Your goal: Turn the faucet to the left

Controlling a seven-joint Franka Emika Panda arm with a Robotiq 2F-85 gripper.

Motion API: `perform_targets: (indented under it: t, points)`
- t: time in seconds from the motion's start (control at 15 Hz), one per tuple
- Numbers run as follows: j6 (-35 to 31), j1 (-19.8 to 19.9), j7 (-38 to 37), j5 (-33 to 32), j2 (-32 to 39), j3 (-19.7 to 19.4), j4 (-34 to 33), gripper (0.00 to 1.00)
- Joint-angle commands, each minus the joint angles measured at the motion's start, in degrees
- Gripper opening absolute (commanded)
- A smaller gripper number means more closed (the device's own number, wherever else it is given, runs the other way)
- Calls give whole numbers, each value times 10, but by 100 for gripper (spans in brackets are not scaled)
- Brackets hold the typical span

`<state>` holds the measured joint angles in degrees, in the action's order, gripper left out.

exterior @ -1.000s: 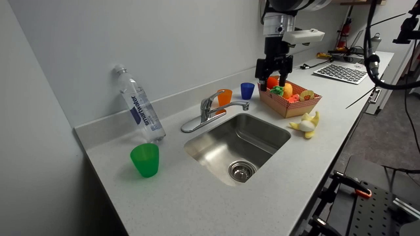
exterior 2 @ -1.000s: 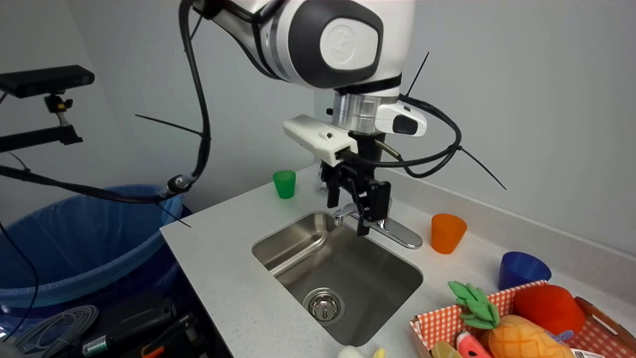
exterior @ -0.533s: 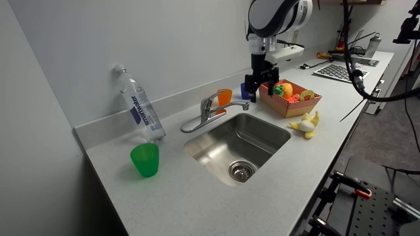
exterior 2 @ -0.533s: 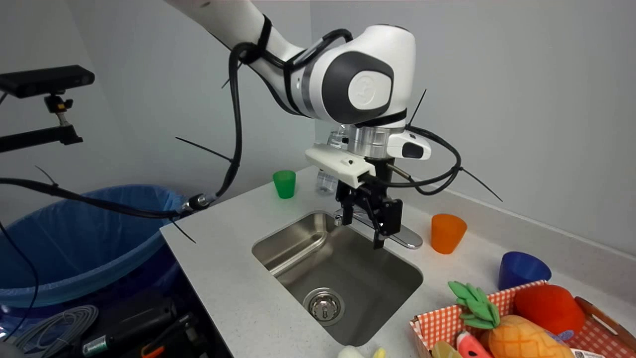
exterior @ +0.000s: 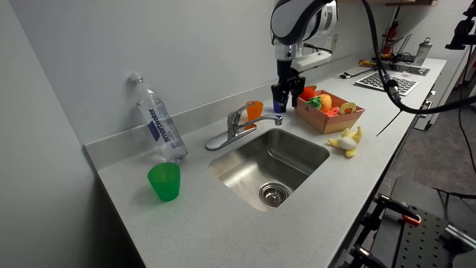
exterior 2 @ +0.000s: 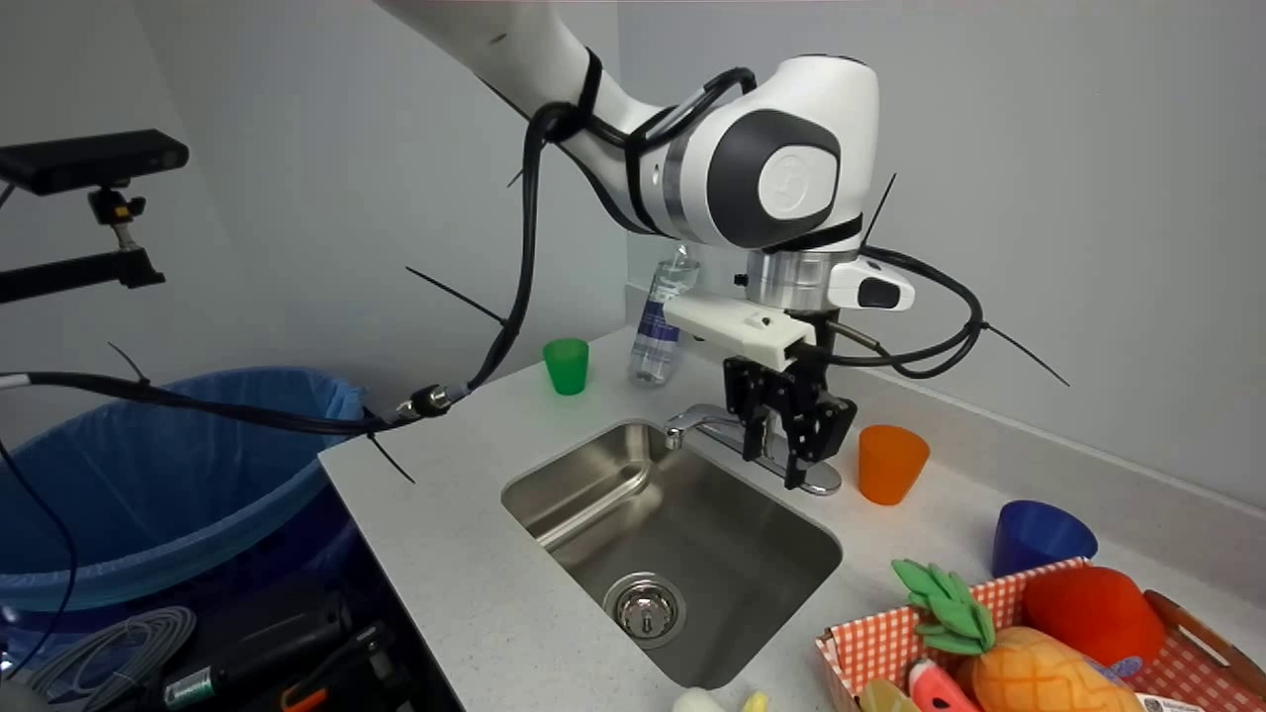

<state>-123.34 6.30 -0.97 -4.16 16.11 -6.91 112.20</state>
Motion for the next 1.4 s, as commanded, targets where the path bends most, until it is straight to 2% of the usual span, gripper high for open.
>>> perform_targets:
  t: [0.0,0.2,0.27,0.67,1.0,1.33]
  points:
    - [-5,-8,-5,15,-6,14,12,27]
    - [-10,-24,-26,31,-20,32,41,5]
    - [-15,-31,-34,38,-21,39,50,1]
    - [-21,-41,-28,92,-46,64,77,0]
    - [-57,-61,-32,106,-79,85,103,0]
    - [-85,-82,-174,66,-61,72,90,0]
